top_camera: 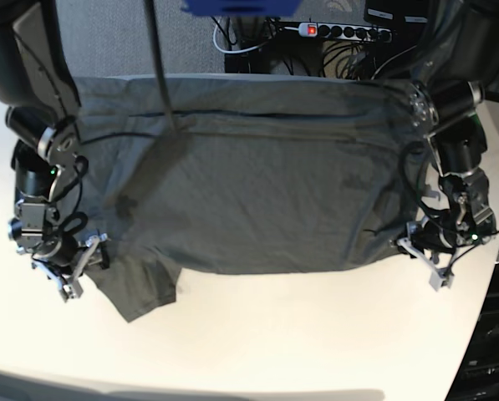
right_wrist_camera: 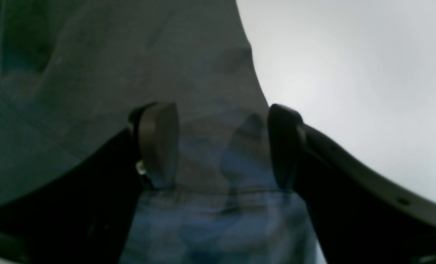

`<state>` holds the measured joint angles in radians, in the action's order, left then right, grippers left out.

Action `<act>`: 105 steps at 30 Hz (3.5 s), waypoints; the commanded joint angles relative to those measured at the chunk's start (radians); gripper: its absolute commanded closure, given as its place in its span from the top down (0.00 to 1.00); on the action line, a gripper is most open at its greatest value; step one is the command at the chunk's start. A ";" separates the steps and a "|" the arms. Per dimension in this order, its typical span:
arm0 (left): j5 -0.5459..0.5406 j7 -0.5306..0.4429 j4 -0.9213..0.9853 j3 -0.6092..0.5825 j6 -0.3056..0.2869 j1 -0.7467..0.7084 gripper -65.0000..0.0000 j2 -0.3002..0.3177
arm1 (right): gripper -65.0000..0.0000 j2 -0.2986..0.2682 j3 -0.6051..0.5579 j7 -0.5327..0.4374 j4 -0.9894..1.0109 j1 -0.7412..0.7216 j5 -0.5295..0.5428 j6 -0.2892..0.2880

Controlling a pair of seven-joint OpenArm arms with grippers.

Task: Fold the T-shirt properly

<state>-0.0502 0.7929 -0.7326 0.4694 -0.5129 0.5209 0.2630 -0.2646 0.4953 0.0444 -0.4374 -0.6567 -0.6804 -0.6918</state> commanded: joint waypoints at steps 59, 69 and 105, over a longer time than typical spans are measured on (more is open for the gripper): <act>0.013 0.023 -0.058 0.001 0.003 0.018 0.13 -0.012 | 0.07 0.129 0.012 0.300 -0.407 0.228 -0.011 -0.006; 0.013 0.029 -0.058 0.001 0.001 0.015 0.13 -0.009 | 0.08 0.192 -0.060 0.280 -0.680 0.364 -0.009 -0.006; -0.149 0.095 -0.246 -0.008 -0.008 -0.041 0.13 0.038 | 0.08 0.244 -0.062 -0.011 -0.940 0.550 -0.006 -0.006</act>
<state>-0.1890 0.9012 -0.9623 0.4603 -0.5205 0.4530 0.2825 -0.0113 0.4351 0.0513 -1.3598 -0.0879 -0.6991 -0.7067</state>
